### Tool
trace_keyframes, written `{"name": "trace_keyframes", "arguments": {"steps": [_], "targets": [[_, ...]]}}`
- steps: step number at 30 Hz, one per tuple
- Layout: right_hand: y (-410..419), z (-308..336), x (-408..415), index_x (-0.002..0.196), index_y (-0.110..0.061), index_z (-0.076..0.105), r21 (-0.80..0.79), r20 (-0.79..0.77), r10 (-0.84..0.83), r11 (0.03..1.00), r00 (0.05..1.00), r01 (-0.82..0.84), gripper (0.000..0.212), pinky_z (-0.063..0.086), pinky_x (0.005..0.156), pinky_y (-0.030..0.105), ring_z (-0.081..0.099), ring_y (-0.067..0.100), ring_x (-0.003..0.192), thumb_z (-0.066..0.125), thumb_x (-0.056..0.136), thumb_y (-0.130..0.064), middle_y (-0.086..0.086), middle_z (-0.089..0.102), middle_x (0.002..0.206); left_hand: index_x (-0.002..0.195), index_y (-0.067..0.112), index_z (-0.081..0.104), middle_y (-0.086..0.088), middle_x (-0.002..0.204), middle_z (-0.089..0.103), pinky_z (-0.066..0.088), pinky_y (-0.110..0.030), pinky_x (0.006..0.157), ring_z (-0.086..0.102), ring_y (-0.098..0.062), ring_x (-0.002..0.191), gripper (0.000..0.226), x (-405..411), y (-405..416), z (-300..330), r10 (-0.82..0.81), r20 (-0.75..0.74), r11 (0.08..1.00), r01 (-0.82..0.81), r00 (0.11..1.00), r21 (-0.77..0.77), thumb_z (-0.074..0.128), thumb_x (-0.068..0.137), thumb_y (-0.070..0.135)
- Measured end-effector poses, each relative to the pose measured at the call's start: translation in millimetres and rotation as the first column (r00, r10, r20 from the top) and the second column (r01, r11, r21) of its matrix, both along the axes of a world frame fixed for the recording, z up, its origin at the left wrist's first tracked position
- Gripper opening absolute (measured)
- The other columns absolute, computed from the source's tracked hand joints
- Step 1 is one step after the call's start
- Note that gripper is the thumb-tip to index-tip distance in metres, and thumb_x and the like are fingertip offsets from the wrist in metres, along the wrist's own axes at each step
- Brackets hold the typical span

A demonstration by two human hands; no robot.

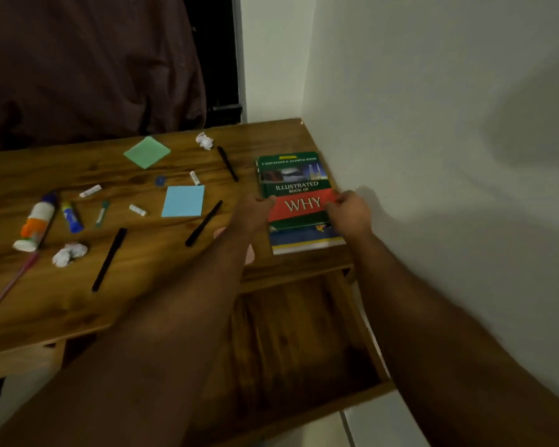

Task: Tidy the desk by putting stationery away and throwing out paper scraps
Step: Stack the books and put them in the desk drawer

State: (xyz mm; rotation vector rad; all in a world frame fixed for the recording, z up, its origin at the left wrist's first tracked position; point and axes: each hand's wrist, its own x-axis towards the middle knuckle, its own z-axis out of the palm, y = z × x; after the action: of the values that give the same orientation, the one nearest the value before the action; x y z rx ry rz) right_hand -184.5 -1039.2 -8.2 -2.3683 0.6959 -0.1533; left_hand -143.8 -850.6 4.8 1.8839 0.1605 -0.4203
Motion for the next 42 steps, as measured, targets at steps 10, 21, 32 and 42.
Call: {"name": "trace_keyframes", "arguments": {"steps": [10, 21, 32, 42], "targets": [[-21.5, -42.9, 62.2, 0.11, -0.01, 0.066, 0.036, -0.254, -0.025, 0.999, 0.967, 0.035, 0.033, 0.054, 0.09, 0.043, 0.066, 0.034, 0.101, 0.063, 0.088, -0.034, 0.016, 0.068, 0.113, 0.115, 0.01, 0.057, -0.013, 0.111, 0.067, 0.053, -0.048, 0.093, 0.066, -0.031, 0.1, 0.029, 85.2, -37.7, -72.4, 0.114, -0.331, 0.972, -0.174, 0.937, -0.156, 0.055, 0.096, 0.031], [-26.5, -43.1, 65.1, 0.12, -0.007, 0.061, 0.097, -0.273, 0.029, 0.995, 0.962, -0.002, 0.039, 0.052, 0.094, 0.048, 0.065, 0.034, 0.106, 0.069, 0.087, -0.027, 0.016, 0.066, 0.119, 0.102, 0.009, 0.056, -0.019, 0.121, 0.063, 0.05, -0.05, 0.096, 0.064, -0.034, 0.103, 0.017, 95.5, -53.6, -63.8, 0.151, -0.37, 0.968, -0.212, 0.917, -0.131, 0.06, 0.094, 0.023], [-37.4, -24.6, 22.8, 0.123, -0.008, 0.059, 0.678, -0.169, 0.008, 0.727, 0.986, 0.11, 0.038, 0.05, 0.061, 0.031, 0.065, 0.025, 0.085, 0.068, 0.089, -0.024, 0.007, 0.068, 0.101, 0.108, 0.01, 0.053, -0.011, 0.097, 0.065, 0.056, -0.046, 0.087, 0.066, -0.029, 0.091, 0.019, 50.0, -50.9, -23.0, 0.193, -0.322, 0.936, -0.273, 0.927, -0.224, 0.057, 0.096, 0.025], [-60.3, -0.3, -68.0, 0.129, -0.01, 0.058, 0.815, -0.261, 0.123, 0.561, 0.958, 0.15, 0.064, 0.044, 0.107, 0.047, 0.067, 0.028, 0.109, 0.077, 0.076, -0.039, 0.012, 0.07, 0.118, 0.125, 0.0, 0.052, -0.011, 0.089, 0.064, 0.052, -0.034, 0.075, 0.062, -0.023, 0.08, 0.036, -84.0, -20.6, 24.0, 0.155, -0.339, 0.926, -0.257, 0.928, -0.278, 0.058, 0.096, 0.022]]}}
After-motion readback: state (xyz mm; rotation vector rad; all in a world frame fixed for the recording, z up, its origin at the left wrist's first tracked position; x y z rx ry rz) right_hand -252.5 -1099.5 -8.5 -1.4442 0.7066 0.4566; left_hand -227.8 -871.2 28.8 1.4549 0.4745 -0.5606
